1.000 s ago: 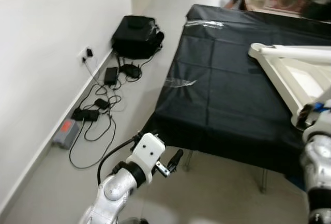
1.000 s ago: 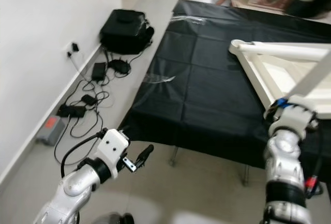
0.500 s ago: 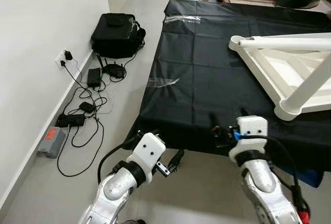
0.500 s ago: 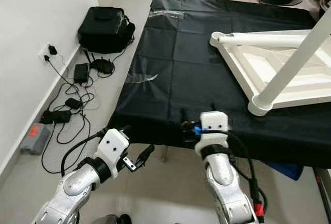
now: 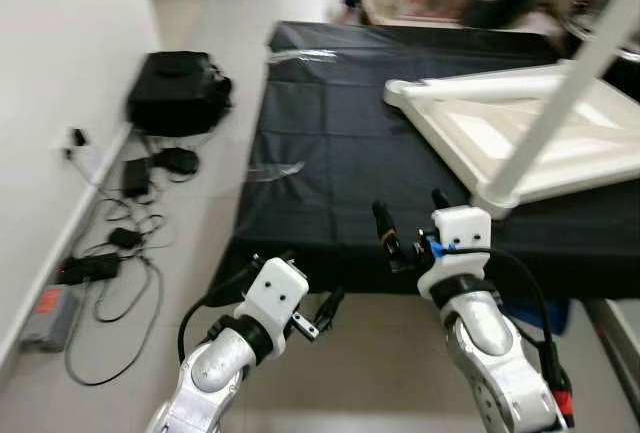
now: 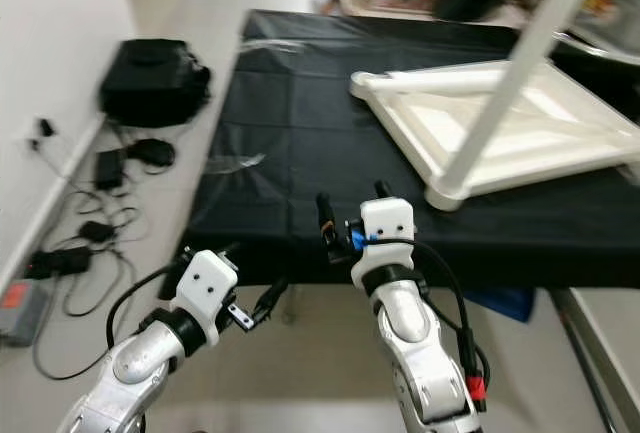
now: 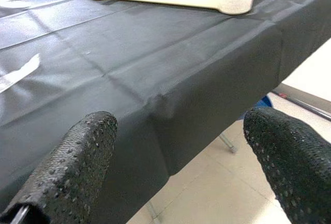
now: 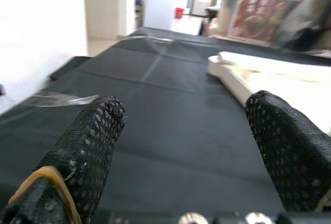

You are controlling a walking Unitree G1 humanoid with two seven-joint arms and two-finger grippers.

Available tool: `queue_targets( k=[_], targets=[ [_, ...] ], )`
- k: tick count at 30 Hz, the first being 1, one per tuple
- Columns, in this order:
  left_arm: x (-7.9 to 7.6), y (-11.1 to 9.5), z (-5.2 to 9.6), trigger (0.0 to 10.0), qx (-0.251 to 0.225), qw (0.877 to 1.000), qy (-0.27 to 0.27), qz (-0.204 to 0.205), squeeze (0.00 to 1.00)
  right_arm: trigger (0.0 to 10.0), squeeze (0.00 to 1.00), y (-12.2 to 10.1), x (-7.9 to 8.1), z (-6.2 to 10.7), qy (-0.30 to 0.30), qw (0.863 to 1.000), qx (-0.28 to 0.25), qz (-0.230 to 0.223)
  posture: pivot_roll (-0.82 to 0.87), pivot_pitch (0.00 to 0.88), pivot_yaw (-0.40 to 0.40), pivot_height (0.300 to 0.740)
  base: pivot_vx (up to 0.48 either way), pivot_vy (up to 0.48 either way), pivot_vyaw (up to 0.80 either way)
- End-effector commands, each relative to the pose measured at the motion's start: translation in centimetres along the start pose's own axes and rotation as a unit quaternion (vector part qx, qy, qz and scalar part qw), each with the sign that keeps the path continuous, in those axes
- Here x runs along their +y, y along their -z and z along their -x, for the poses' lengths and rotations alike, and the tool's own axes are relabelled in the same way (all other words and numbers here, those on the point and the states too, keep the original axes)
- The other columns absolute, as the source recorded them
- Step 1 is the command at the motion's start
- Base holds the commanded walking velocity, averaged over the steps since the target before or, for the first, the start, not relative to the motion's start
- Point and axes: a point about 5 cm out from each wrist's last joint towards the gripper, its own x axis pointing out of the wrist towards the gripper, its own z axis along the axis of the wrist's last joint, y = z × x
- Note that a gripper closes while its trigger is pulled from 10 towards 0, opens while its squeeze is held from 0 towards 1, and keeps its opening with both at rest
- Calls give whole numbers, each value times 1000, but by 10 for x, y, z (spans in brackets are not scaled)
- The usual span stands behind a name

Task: Building children table

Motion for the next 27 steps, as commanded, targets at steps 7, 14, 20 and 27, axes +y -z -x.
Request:
queue_targets(
  k=[7,14,20,27],
  targets=[
    [11,-11,-3,10000,-26,998,-44,31,0,10000,0,-12,-1,-22,-32,999,-6,6,98,92,-71,740,249,0,0],
    [12,-18,-3,10000,-39,998,-46,26,0,10000,0,-21,-4,-34,-36,999,-15,2,104,100,-78,740,462,0,0],
    [12,-23,-5,10000,-45,997,-47,30,0,10000,0,-33,-5,-51,-56,998,-15,7,104,105,-76,740,287,0,0],
    [12,-28,-6,10000,-52,997,-53,36,0,10000,0,-50,-12,-80,-83,996,10,15,107,113,-81,740,0,0,0]
  ],
)
